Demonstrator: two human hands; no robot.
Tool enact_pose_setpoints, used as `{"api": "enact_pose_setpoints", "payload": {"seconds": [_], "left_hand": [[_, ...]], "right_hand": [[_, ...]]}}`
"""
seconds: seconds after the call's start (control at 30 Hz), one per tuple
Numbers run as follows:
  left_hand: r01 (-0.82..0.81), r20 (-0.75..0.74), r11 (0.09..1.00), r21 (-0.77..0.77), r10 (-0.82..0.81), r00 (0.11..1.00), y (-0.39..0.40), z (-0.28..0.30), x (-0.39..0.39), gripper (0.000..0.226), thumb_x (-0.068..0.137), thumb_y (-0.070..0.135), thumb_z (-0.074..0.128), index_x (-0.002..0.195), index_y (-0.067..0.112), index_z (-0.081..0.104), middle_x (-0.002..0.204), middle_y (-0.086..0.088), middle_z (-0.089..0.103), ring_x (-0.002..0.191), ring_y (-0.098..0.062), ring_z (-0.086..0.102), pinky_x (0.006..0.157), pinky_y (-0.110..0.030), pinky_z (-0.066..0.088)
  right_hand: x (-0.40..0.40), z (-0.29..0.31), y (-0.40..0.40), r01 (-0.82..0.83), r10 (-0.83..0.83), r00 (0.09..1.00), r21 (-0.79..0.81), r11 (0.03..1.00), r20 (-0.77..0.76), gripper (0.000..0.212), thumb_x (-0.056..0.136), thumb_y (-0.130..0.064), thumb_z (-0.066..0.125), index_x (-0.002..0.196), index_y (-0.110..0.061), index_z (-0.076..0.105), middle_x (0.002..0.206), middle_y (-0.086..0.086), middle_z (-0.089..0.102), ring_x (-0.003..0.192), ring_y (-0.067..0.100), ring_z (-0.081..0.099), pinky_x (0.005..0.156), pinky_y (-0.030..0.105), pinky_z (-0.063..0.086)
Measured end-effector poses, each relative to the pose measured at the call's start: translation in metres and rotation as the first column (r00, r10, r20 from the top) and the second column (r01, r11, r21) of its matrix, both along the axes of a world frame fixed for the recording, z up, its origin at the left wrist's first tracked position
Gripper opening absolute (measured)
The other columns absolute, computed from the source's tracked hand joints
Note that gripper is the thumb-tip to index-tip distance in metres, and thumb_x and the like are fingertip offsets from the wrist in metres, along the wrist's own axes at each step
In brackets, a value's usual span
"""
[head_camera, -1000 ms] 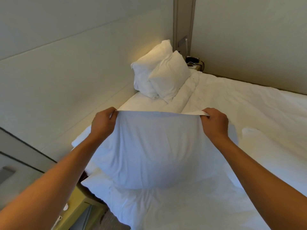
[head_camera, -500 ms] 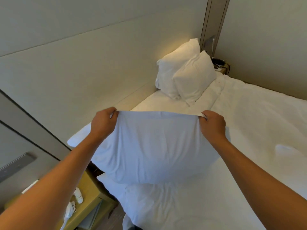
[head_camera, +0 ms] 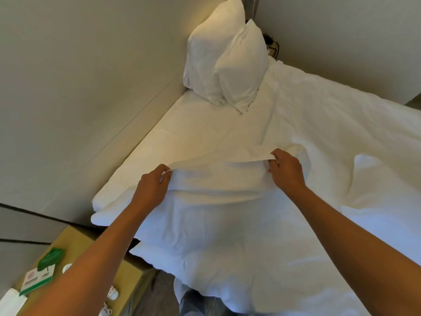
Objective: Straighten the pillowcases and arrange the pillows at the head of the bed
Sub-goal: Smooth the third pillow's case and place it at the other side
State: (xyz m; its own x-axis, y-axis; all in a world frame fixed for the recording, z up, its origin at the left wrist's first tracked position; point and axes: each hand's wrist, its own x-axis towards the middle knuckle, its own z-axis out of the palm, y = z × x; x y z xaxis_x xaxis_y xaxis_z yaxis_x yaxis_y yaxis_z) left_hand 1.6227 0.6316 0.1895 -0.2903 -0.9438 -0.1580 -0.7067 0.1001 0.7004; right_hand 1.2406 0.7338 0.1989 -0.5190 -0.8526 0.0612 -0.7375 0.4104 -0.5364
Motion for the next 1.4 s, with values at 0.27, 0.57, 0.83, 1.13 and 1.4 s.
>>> {"api": "enact_pose_setpoints", "payload": {"seconds": [0.27, 0.57, 0.83, 1.13, 1.4], "left_hand": [[0.061, 0.025, 0.996, 0.064, -0.063, 0.998, -0.013, -0.002, 0.006, 0.032, 0.104, 0.027, 0.051, 0.083, 0.011, 0.069, 0.071, -0.006, 0.066, 0.07, -0.024, 0.061, 0.059, -0.028, 0.041], [-0.014, 0.014, 0.999, 0.037, 0.013, 1.0, -0.031, 0.021, 0.001, 0.033, 0.106, 0.027, 0.049, 0.09, 0.009, 0.07, 0.082, -0.012, 0.071, 0.08, -0.032, 0.069, 0.081, -0.049, 0.059], [-0.122, 0.119, 0.992, -0.038, 0.126, 0.985, -0.05, 0.031, -0.013, 0.036, 0.105, 0.025, 0.05, 0.085, 0.0, 0.066, 0.076, -0.021, 0.066, 0.074, -0.039, 0.066, 0.07, -0.044, 0.052], [-0.175, 0.221, 0.984, 0.029, 0.165, 0.961, -0.055, 0.018, -0.018, 0.033, 0.105, 0.018, 0.047, 0.087, -0.003, 0.066, 0.079, -0.022, 0.066, 0.07, -0.027, 0.054, 0.063, -0.033, 0.039], [-0.166, 0.28, 0.986, -0.006, 0.161, 0.947, -0.067, 0.011, -0.02, 0.038, 0.104, 0.014, 0.047, 0.067, 0.008, 0.046, 0.061, -0.007, 0.048, 0.062, -0.027, 0.044, 0.06, -0.035, 0.033]], "right_hand": [[0.001, -0.007, -0.01, -0.03, 0.038, 0.998, 0.142, 0.989, -0.049, 0.036, 0.105, -0.041, 0.055, 0.135, -0.026, 0.067, 0.136, 0.01, 0.066, 0.118, 0.036, 0.065, 0.096, 0.04, 0.052], [-0.01, -0.005, -0.04, -0.126, 0.138, 0.972, 0.075, 0.989, -0.192, 0.025, 0.105, -0.02, 0.054, 0.113, -0.007, 0.074, 0.101, 0.016, 0.073, 0.095, 0.039, 0.065, 0.082, 0.045, 0.054], [-0.038, -0.018, -0.082, -0.218, 0.217, 0.974, -0.012, 0.976, -0.072, 0.023, 0.106, -0.023, 0.052, 0.11, -0.01, 0.07, 0.102, 0.013, 0.07, 0.088, 0.036, 0.066, 0.076, 0.043, 0.055], [-0.05, -0.037, -0.099, -0.282, 0.283, 0.959, 0.054, 0.958, -0.027, 0.024, 0.105, -0.027, 0.055, 0.115, -0.014, 0.072, 0.108, 0.007, 0.069, 0.091, 0.035, 0.066, 0.08, 0.042, 0.056], [-0.049, -0.037, -0.11, -0.283, 0.284, 0.959, 0.065, 0.957, -0.003, 0.021, 0.105, -0.024, 0.055, 0.105, -0.014, 0.073, 0.096, 0.006, 0.072, 0.084, 0.031, 0.067, 0.074, 0.038, 0.051]]}}
